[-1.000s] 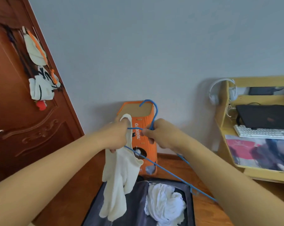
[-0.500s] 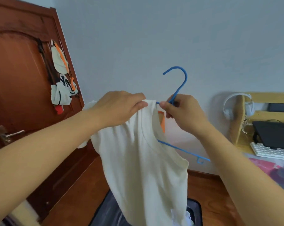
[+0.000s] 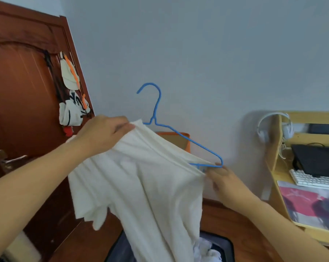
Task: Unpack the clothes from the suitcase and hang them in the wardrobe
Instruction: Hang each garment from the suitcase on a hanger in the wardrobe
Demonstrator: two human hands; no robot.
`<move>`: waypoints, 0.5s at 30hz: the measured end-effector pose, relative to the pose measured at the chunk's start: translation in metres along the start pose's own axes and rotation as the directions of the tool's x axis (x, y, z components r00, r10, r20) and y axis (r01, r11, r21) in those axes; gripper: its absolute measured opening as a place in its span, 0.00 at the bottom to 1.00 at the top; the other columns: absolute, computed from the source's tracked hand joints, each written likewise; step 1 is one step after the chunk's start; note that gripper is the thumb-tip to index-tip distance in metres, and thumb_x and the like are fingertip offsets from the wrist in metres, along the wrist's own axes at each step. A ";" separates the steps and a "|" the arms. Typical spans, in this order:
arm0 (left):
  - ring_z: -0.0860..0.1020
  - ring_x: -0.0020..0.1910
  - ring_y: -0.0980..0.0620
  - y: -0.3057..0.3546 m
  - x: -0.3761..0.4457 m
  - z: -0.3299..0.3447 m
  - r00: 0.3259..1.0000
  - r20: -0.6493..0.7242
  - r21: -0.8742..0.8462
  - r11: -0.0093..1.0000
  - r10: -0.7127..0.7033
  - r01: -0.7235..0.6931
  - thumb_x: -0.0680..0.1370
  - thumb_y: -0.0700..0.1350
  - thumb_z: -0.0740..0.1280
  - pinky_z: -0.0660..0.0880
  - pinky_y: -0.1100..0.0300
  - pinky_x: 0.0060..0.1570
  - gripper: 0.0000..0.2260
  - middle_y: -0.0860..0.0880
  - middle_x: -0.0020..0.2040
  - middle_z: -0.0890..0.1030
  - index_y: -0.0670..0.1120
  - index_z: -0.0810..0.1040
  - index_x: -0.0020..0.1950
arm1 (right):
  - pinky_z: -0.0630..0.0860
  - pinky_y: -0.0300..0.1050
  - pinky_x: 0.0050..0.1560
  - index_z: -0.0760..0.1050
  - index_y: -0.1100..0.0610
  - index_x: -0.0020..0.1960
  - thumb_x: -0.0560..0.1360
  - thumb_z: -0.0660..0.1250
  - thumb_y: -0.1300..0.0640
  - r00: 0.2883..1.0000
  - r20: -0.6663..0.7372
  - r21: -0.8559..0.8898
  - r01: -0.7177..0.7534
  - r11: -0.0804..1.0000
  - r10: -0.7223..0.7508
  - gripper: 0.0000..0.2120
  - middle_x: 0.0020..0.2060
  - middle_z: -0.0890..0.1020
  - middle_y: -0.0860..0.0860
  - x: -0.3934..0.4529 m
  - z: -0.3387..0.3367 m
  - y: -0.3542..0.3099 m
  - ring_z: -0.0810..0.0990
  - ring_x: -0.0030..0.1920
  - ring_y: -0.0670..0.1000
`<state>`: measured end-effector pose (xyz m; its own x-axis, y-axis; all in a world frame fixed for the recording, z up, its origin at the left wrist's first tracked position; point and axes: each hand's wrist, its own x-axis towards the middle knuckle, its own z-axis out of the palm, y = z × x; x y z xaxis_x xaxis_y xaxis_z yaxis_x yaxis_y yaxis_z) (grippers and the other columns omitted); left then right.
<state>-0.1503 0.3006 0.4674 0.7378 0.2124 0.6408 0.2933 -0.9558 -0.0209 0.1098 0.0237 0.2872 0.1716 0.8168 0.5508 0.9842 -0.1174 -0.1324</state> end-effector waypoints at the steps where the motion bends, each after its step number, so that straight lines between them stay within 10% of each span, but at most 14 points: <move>1: 0.74 0.33 0.48 -0.008 -0.010 0.001 1.000 0.005 0.021 0.999 0.025 -0.025 0.80 0.67 0.52 0.72 0.54 0.35 0.20 0.56 0.29 0.72 0.54 0.74 0.45 | 0.74 0.49 0.63 0.76 0.52 0.65 0.64 0.59 0.69 1.000 0.009 -0.029 0.021 0.999 -0.021 0.31 0.60 0.82 0.52 0.000 -0.015 0.007 0.78 0.58 0.55; 6: 0.76 0.27 0.41 -0.034 -0.035 0.008 0.976 -0.162 0.219 0.970 0.143 -0.106 0.84 0.61 0.51 0.71 0.56 0.28 0.25 0.48 0.26 0.72 0.45 0.78 0.47 | 0.78 0.46 0.34 0.82 0.54 0.56 0.66 0.60 0.67 0.981 0.021 -0.193 0.193 0.962 -0.192 0.23 0.47 0.85 0.50 0.022 -0.058 0.006 0.82 0.46 0.56; 15: 0.77 0.25 0.43 -0.077 -0.055 0.003 0.956 -0.174 0.508 0.853 0.238 -0.120 0.87 0.55 0.53 0.69 0.55 0.22 0.23 0.48 0.28 0.76 0.44 0.80 0.45 | 0.72 0.49 0.31 0.80 0.59 0.45 0.68 0.60 0.64 0.906 0.000 -0.149 0.418 0.896 -0.422 0.11 0.33 0.76 0.50 0.047 -0.072 -0.012 0.74 0.35 0.55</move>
<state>-0.2117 0.3626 0.4317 0.6691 -0.0600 0.7407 0.4704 -0.7375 -0.4846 0.1089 0.0231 0.3745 -0.2602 0.7900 0.5551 0.9603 0.1520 0.2338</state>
